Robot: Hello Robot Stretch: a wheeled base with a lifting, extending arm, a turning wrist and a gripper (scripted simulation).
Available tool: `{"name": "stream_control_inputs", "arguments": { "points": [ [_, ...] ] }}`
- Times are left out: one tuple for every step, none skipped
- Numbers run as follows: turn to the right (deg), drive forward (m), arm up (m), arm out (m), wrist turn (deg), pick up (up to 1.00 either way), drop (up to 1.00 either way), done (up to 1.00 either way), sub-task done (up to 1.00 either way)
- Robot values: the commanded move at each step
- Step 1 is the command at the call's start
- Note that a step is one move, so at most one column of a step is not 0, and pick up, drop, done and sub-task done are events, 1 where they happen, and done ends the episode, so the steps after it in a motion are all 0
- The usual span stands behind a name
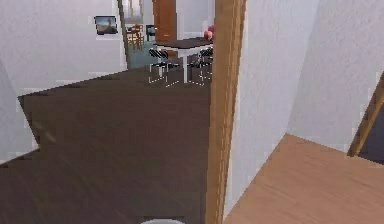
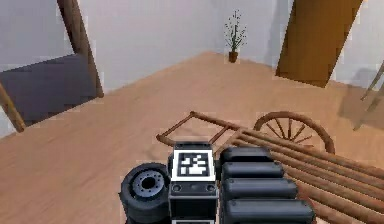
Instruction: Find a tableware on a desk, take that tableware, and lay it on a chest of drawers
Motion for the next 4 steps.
{"name": "stream_control_inputs", "arguments": {
  "points": [
    [0.0, 0.40, 0.00, 0.00, 0.0, 0.00, 0.00, 0.00, 0.00],
    [-45.0, 0.00, 0.00, 0.00, 0.0, 0.00, 0.00, 0.00, 0.00],
    [0.0, 0.30, 0.00, 0.00, 0.0, 0.00, 0.00, 0.00, 0.00],
    [45.0, 0.00, 0.00, 0.00, 0.0, 0.00, 0.00, 0.00, 0.00]
  ]
}}
